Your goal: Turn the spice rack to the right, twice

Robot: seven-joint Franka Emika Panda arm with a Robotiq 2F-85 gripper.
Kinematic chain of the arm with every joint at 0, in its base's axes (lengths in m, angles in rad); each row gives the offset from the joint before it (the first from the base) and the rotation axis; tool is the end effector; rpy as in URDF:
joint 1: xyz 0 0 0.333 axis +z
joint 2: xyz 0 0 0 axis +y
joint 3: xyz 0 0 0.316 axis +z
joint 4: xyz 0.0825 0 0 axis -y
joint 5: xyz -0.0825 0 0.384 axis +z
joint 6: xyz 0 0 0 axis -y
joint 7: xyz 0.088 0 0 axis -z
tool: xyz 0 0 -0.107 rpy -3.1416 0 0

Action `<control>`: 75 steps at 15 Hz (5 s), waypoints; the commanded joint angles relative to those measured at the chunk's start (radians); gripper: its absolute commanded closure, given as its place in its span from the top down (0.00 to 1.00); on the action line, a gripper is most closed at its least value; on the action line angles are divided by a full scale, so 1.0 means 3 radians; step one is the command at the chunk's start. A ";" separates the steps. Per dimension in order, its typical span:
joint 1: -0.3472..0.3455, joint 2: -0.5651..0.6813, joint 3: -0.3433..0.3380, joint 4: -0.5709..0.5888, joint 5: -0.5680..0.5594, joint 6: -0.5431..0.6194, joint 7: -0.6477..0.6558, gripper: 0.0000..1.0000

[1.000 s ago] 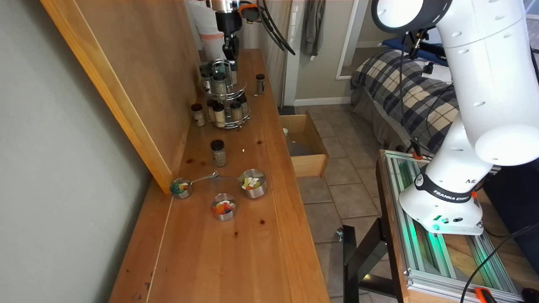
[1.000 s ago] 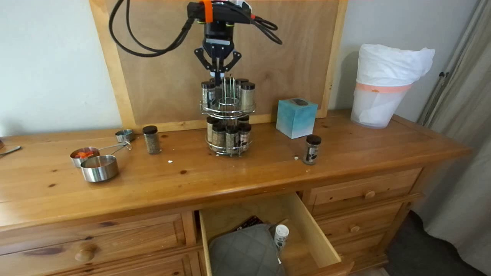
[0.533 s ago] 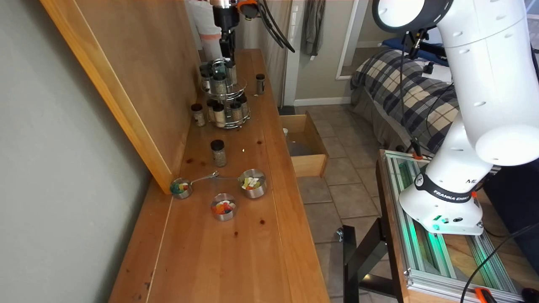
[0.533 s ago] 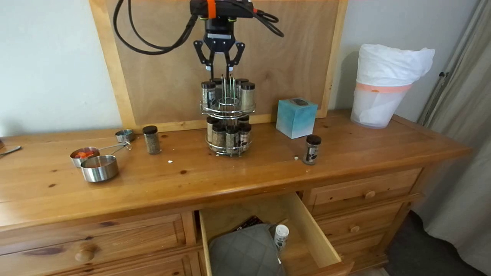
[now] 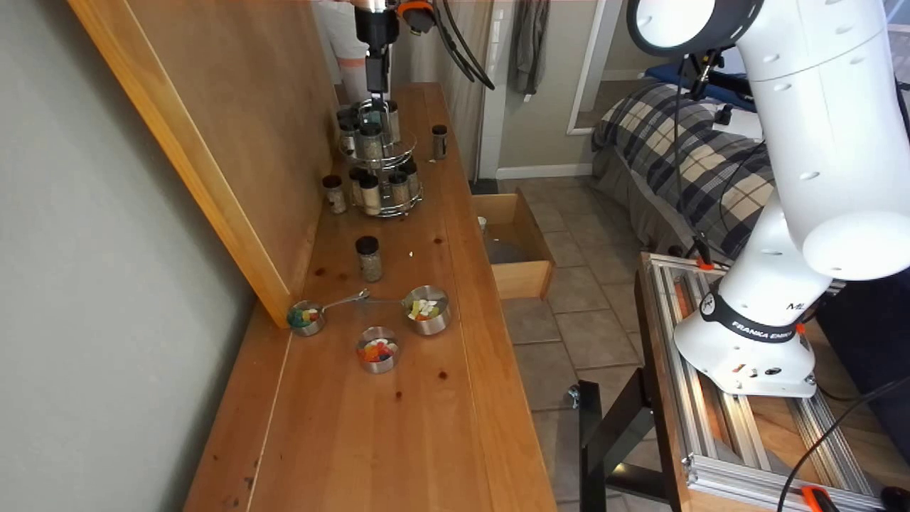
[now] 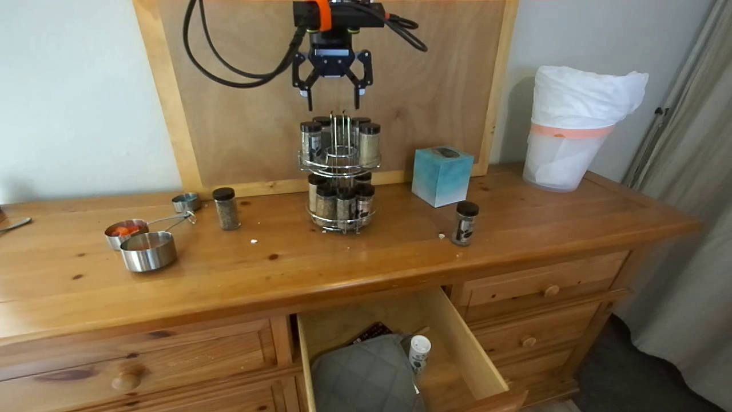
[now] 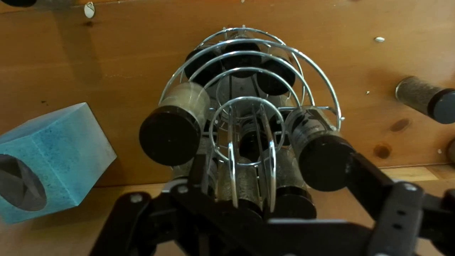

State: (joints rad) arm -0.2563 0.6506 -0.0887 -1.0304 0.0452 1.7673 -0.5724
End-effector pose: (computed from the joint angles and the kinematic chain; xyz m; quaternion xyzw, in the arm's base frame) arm 0.7087 -0.2280 0.4763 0.9918 0.1201 0.0378 0.0232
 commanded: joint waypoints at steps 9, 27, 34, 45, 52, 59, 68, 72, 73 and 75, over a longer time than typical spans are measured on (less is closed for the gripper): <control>0.0019 -0.0029 0.0025 -0.0010 -0.0009 0.0030 -0.0064 0.69; 0.0031 -0.0010 0.0017 -0.0004 -0.0017 0.0024 -0.0072 0.47; 0.0023 0.0037 0.0013 0.0002 -0.0015 0.0002 -0.0066 0.30; 0.0000 0.0085 -0.0031 0.0039 0.0040 -0.0043 0.0181 0.02; -0.0028 0.0131 -0.0038 0.0117 0.0163 -0.0173 0.0865 0.02; -0.0003 0.0195 -0.0119 0.0189 0.0151 -0.0145 0.1787 0.02; 0.0006 0.0318 -0.0107 0.0332 0.0144 -0.0160 0.2659 0.01; 0.0003 0.0328 -0.0090 0.0361 0.0137 -0.0198 0.2708 0.36; 0.0001 0.0340 -0.0087 0.0362 0.0140 -0.0211 0.2710 0.44; 0.0000 0.0350 -0.0070 0.0362 0.0142 -0.0232 0.2713 0.58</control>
State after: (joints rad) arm -0.2527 0.7276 -0.1122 -0.9642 0.0777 1.7314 0.2245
